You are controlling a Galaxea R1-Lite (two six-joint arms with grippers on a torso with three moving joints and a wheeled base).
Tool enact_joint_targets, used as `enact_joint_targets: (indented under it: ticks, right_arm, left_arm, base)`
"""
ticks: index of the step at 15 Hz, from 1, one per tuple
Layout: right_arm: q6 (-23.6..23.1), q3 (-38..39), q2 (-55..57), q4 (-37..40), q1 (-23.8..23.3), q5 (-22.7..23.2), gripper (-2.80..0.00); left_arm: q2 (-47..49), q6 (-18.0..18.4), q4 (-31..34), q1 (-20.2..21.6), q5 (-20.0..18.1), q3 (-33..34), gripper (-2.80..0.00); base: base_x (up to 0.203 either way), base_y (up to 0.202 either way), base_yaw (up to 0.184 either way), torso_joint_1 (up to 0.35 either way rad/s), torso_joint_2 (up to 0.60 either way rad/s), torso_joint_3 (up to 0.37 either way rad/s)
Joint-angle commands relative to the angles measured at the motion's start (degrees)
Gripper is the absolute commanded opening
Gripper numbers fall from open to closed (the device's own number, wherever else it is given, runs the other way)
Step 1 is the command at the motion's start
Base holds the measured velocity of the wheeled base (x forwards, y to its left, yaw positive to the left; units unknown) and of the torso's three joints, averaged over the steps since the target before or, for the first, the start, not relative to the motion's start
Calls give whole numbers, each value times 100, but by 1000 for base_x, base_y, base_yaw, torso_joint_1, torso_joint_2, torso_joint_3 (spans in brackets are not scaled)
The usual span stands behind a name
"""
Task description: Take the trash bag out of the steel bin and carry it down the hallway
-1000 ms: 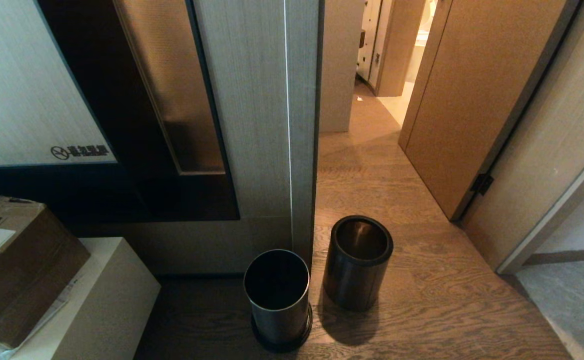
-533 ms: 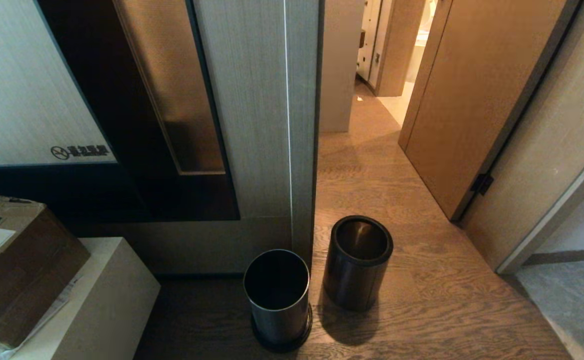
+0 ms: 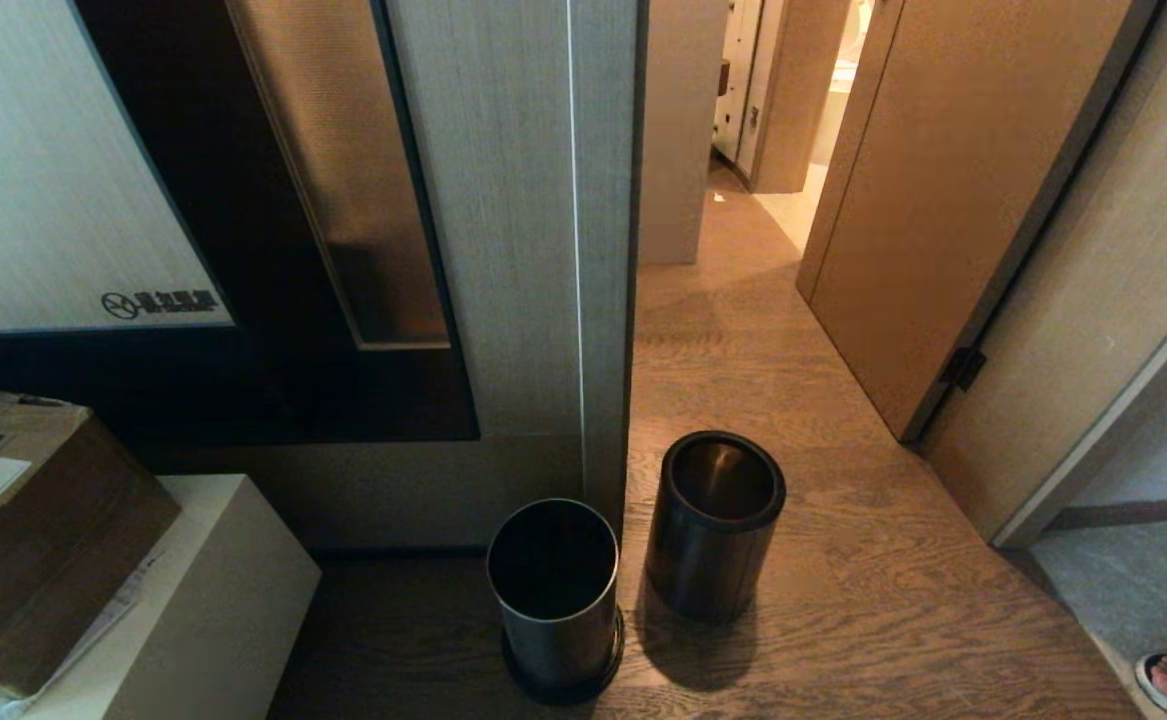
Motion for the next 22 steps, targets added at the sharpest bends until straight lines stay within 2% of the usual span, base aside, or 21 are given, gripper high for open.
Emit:
enact_joint_targets:
  ticks: [1, 22]
  right_arm:
    - [-5, 0, 5, 2, 2, 0, -280]
    - [5, 0, 5, -6, 2, 0, -280]
  left_arm:
    - [-2, -8, -3, 1, 2, 70, -280]
    - [-2, -3, -3, 1, 2, 64, -280]
  base:
    - [0, 0, 0, 0, 0, 0]
    - [0, 0, 0, 0, 0, 0]
